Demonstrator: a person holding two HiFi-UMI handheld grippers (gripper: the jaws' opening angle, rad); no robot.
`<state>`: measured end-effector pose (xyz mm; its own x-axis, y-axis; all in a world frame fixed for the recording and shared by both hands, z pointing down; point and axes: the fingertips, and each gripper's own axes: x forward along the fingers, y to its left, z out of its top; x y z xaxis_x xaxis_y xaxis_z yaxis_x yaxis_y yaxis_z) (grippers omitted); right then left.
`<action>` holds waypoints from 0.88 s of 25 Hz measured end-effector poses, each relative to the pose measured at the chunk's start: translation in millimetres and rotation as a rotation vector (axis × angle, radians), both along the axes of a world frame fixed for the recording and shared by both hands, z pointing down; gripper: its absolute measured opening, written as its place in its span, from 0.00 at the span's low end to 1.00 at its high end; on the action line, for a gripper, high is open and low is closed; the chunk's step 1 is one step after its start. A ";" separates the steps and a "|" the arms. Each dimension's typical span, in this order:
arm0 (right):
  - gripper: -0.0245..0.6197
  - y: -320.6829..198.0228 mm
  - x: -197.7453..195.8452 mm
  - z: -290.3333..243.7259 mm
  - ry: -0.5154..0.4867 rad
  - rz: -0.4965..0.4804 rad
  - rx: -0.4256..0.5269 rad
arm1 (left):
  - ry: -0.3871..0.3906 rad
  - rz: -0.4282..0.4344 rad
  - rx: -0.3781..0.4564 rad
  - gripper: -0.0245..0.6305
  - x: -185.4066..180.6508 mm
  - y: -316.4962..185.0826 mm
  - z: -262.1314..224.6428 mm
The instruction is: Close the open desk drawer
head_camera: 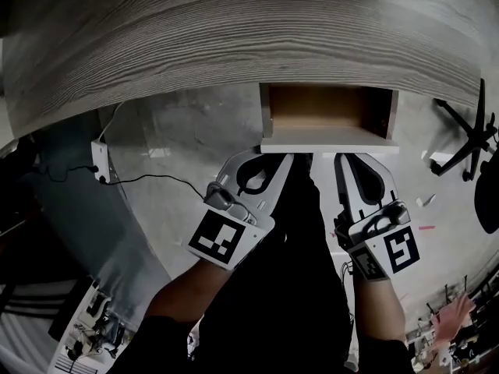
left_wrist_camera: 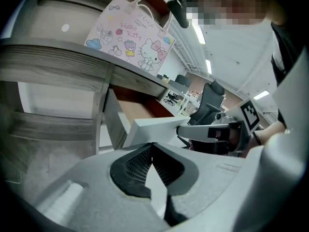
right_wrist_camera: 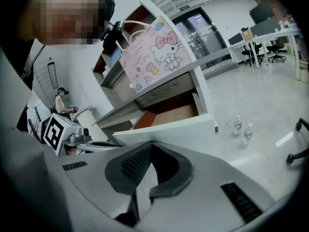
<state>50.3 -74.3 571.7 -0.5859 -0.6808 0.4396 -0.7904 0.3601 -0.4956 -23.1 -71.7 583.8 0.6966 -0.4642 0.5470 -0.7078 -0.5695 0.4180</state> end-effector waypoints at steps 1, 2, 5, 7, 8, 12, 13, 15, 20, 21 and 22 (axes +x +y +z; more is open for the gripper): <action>0.06 -4.8 -0.2 -2.9 0.003 0.003 0.006 | -0.002 -0.009 0.007 0.05 -3.1 -3.7 -2.0; 0.06 -10.5 0.1 -4.8 0.007 0.008 0.010 | -0.004 -0.015 0.014 0.05 -5.6 -7.8 -3.8; 0.06 -31.6 0.8 -8.1 -0.008 0.033 0.024 | -0.011 -0.019 0.036 0.05 -8.6 -19.2 -6.0; 0.06 -43.6 -1.8 -8.2 -0.019 0.039 0.038 | -0.013 -0.016 0.045 0.05 -9.2 -23.5 -2.6; 0.06 -47.7 -3.1 -7.3 -0.017 0.032 0.048 | -0.010 -0.015 0.048 0.05 -9.0 -25.3 -0.6; 0.06 -60.5 -7.9 -4.6 -0.042 0.019 0.061 | 0.009 -0.027 0.062 0.05 -8.8 -34.5 2.8; 0.06 -64.1 -9.5 -5.2 -0.054 0.024 0.060 | 0.015 -0.033 0.066 0.05 -10.1 -37.3 2.9; 0.06 -70.2 -12.4 -6.6 -0.053 0.026 0.070 | 0.018 -0.045 0.076 0.05 -13.4 -42.2 2.6; 0.06 -86.1 -12.9 -4.8 -0.013 0.009 0.108 | -0.030 -0.049 0.126 0.05 -20.2 -55.0 1.7; 0.06 -90.1 -13.0 -4.7 -0.007 0.008 0.115 | -0.028 -0.051 0.127 0.05 -20.8 -57.9 1.1; 0.06 -94.4 -13.7 -4.7 -0.003 0.009 0.121 | -0.024 -0.051 0.127 0.05 -21.6 -60.9 0.6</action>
<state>36.6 -168.7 567.0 -0.5809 -0.7339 0.3520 -0.7923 0.4108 -0.4511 -44.7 -132.6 584.4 0.6575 -0.5654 0.4980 -0.7463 -0.5795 0.3274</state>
